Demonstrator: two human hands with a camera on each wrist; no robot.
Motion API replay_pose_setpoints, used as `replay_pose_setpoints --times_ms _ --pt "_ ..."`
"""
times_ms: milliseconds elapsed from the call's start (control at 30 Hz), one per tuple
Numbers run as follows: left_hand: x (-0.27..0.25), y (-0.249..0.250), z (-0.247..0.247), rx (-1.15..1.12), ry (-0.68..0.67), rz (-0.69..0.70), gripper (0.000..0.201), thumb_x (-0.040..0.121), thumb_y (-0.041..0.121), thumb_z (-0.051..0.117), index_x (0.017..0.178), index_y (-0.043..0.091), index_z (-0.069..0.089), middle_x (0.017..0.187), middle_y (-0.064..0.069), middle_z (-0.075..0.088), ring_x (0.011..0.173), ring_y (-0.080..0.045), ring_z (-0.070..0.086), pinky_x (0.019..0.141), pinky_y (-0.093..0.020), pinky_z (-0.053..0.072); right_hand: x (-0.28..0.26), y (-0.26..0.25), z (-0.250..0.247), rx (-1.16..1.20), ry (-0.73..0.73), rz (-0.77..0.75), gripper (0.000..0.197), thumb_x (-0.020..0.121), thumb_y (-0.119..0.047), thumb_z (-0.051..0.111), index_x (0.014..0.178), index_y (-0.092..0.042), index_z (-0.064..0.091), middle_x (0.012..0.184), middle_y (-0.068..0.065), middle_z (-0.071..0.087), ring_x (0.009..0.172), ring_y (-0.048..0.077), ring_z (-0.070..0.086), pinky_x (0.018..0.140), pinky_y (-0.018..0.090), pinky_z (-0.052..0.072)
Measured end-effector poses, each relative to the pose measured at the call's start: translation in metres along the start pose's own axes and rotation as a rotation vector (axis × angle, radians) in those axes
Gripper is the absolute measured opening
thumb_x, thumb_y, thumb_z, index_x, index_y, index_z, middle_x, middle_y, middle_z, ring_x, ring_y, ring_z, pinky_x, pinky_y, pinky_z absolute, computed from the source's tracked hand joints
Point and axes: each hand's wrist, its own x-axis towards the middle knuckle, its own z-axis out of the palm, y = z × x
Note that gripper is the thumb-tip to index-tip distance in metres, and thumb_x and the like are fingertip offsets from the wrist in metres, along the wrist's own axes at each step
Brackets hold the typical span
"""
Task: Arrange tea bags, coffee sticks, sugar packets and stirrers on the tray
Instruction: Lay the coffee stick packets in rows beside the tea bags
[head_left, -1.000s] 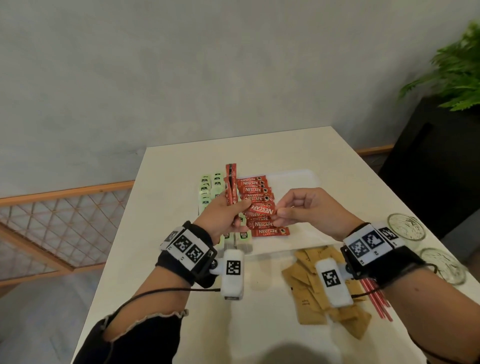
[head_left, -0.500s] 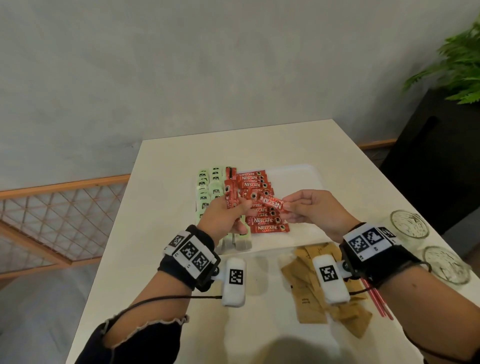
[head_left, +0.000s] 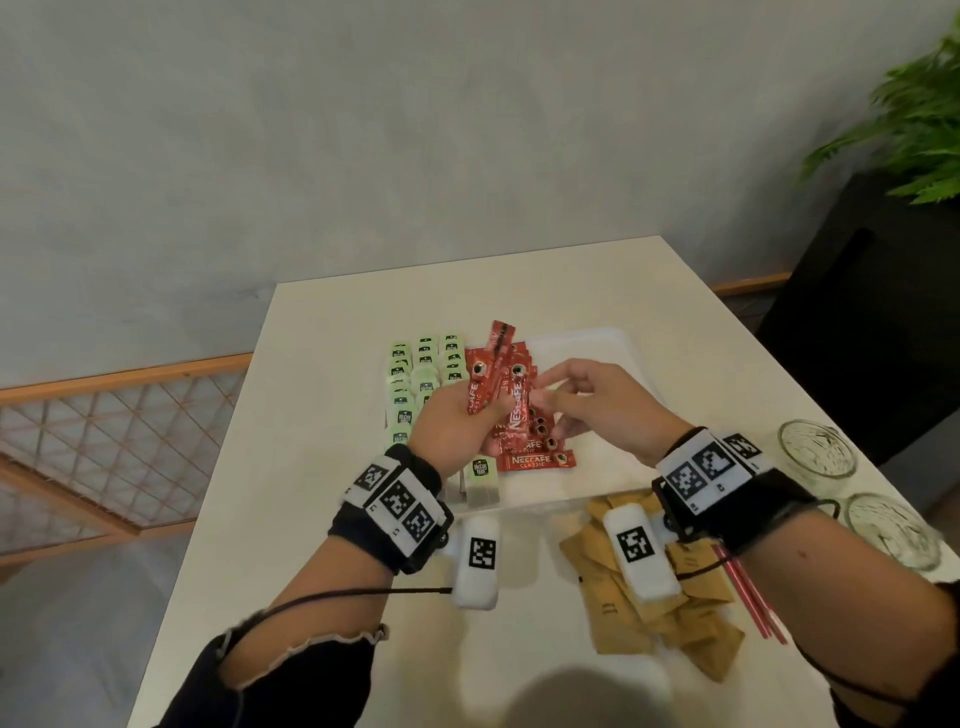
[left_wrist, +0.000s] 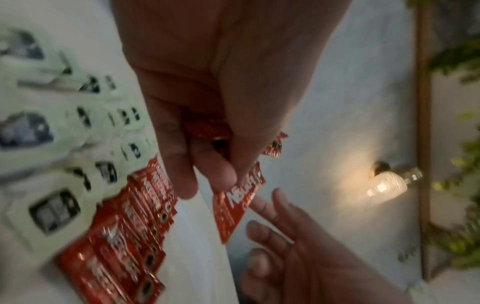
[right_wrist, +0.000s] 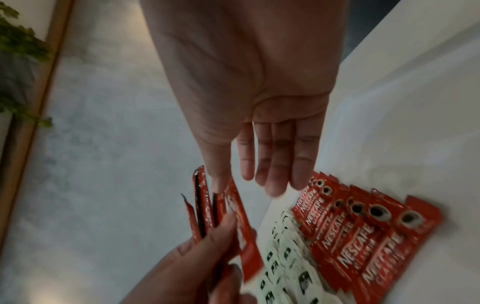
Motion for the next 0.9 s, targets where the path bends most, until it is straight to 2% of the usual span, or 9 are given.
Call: replay_pose_setpoints --times_ms 100,233,333,433,567,667,767,833,900 --pt "0.0 0.002 -0.007 0.176 -0.102 0.07 0.03 0.095 0.037 0.06 0.095 0.008 0.065 0.085 -0.014 0.074 0.053 -0.016 0.065 0.067 -0.037 0.058 0.005 -0.007 -0.006 -0.131 0.043 -0.074 0.021 0.087 -0.033 0.069 0.104 -0.02 0.068 0.066 -0.003 0.056 0.053 0.01 0.056 0.064 0.024 0.053" --pt "0.002 0.003 -0.011 0.173 -0.179 0.036 0.03 0.093 0.032 0.064 0.1 0.004 0.066 0.089 -0.016 0.074 0.054 -0.016 0.065 0.057 -0.028 0.057 0.008 -0.004 -0.008 -0.207 0.022 -0.077 0.015 0.087 -0.029 0.071 0.084 -0.015 0.068 0.063 -0.004 0.055 0.047 0.007 0.051 0.061 0.025 0.047" --pt "0.002 0.002 -0.016 0.03 -0.171 -0.059 0.023 0.095 0.026 0.063 0.104 0.006 0.064 0.09 -0.013 0.074 0.05 -0.014 0.062 0.051 -0.025 0.054 0.008 0.012 -0.014 -0.287 0.031 0.037 0.018 0.084 -0.031 0.072 0.073 -0.018 0.068 0.066 -0.007 0.063 0.056 0.006 0.053 0.062 0.025 0.044" --pt "0.005 -0.001 -0.023 -0.071 -0.099 -0.136 0.018 0.096 0.024 0.06 0.103 0.008 0.062 0.077 -0.006 0.073 0.047 -0.014 0.059 0.048 -0.027 0.054 0.005 0.039 -0.018 -0.355 0.156 0.173 0.024 0.085 -0.03 0.07 0.066 -0.017 0.065 0.07 -0.003 0.065 0.069 0.012 0.055 0.061 0.025 0.039" --pt "0.009 -0.007 -0.025 -0.091 -0.076 -0.168 0.013 0.096 0.023 0.06 0.097 0.01 0.059 0.067 -0.003 0.063 0.047 -0.015 0.057 0.047 -0.028 0.053 -0.001 0.069 -0.016 -0.454 0.175 0.268 0.024 0.088 -0.03 0.067 0.075 -0.011 0.064 0.075 0.001 0.061 0.07 0.014 0.053 0.058 0.025 0.036" --pt "0.011 -0.008 -0.023 -0.102 -0.069 -0.187 0.011 0.096 0.021 0.06 0.091 0.012 0.058 0.065 -0.002 0.059 0.046 -0.014 0.055 0.047 -0.028 0.053 0.0 0.079 -0.017 -0.556 0.061 0.358 0.023 0.085 -0.035 0.067 0.078 -0.014 0.06 0.08 0.0 0.059 0.075 0.014 0.053 0.065 0.027 0.04" --pt "0.012 -0.007 -0.021 -0.097 -0.054 -0.19 0.016 0.095 0.027 0.061 0.086 0.015 0.057 0.063 0.0 0.056 0.045 -0.013 0.053 0.044 -0.025 0.05 0.004 0.082 -0.015 -0.7 -0.064 0.423 0.02 0.085 -0.038 0.064 0.076 -0.02 0.062 0.085 -0.002 0.062 0.085 0.016 0.057 0.082 0.034 0.048" --pt "0.013 -0.008 -0.02 -0.086 -0.041 -0.189 0.021 0.096 0.034 0.059 0.09 0.014 0.058 0.063 0.001 0.054 0.045 -0.013 0.051 0.044 -0.025 0.048 0.009 0.084 -0.012 -0.728 -0.1 0.447 0.02 0.084 -0.038 0.064 0.08 -0.018 0.068 0.086 -0.001 0.065 0.089 0.018 0.059 0.092 0.041 0.048" --pt "0.012 -0.01 -0.021 -0.075 -0.038 -0.186 0.024 0.097 0.038 0.055 0.093 0.015 0.057 0.065 0.002 0.051 0.046 -0.012 0.048 0.043 -0.025 0.044 0.015 0.087 -0.008 -0.724 -0.086 0.466 0.025 0.082 -0.037 0.065 0.086 -0.014 0.07 0.086 -0.001 0.065 0.089 0.019 0.06 0.094 0.043 0.047"
